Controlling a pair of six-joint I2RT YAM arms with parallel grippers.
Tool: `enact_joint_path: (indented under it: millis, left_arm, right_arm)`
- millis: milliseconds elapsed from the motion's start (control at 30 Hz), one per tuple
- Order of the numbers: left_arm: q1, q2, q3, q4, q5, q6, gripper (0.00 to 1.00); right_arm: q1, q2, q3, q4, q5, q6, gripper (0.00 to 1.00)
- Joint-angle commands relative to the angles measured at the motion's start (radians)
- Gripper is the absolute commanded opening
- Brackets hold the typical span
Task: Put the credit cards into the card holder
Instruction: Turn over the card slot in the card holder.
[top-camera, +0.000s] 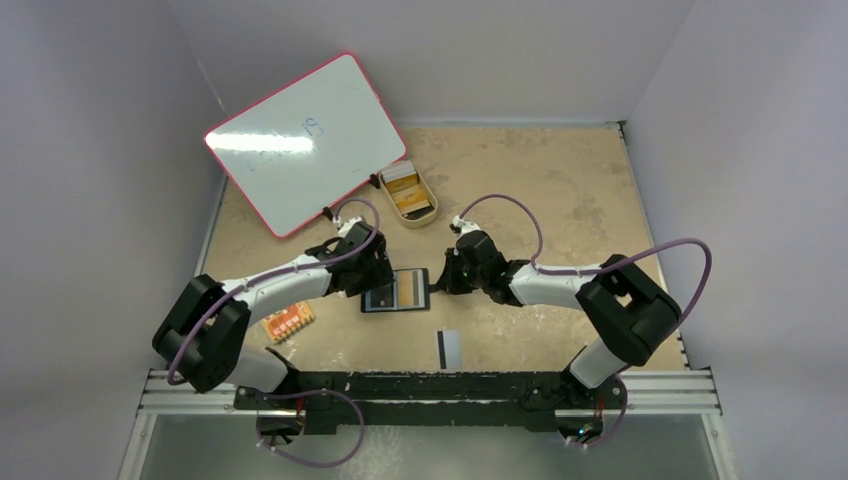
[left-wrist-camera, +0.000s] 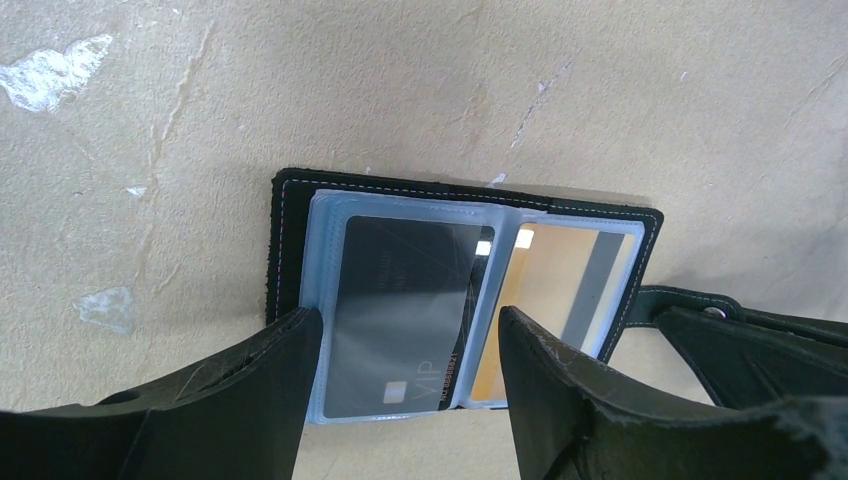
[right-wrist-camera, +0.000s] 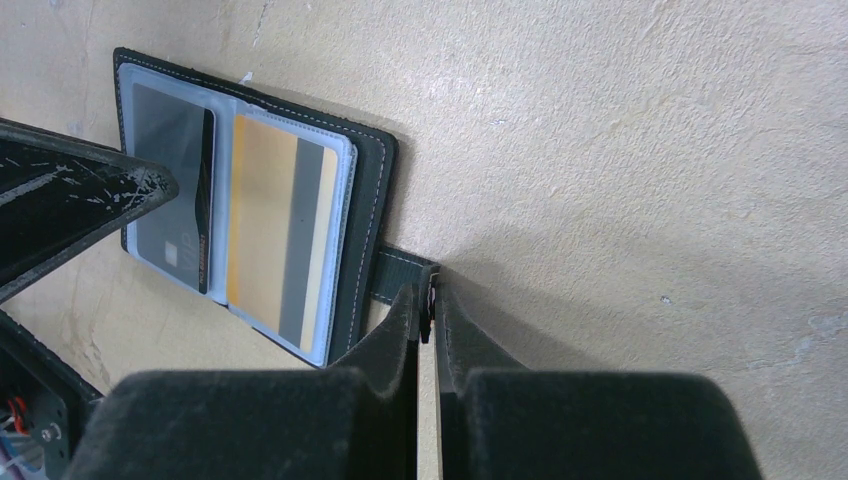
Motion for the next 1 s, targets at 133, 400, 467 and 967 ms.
enact_joint_path:
  millis: [133, 400, 467, 967]
  left_arm:
    - [0.006, 0.005, 0.003, 0.047, 0.001, 0.014, 0.65]
    - [0.005, -0.006, -0.019, 0.111, 0.088, -0.015, 0.65]
    - [0.005, -0.012, -0.03, 0.135, 0.117, -0.027, 0.65]
    - [0.005, -0.071, -0.065, 0.225, 0.207, -0.106, 0.65]
  right_arm:
    - [0.0, -0.003, 0.022, -0.003, 0.019, -0.001, 0.0]
    - [-0.001, -0.003, 0.018, 0.003, 0.022, -0.001, 0.0]
    - [0.0, -0.004, 0.017, 0.003, 0.022, -0.002, 0.0]
    - [0.0, -0.017, 0.006, 0.011, 0.036, -0.003, 0.0]
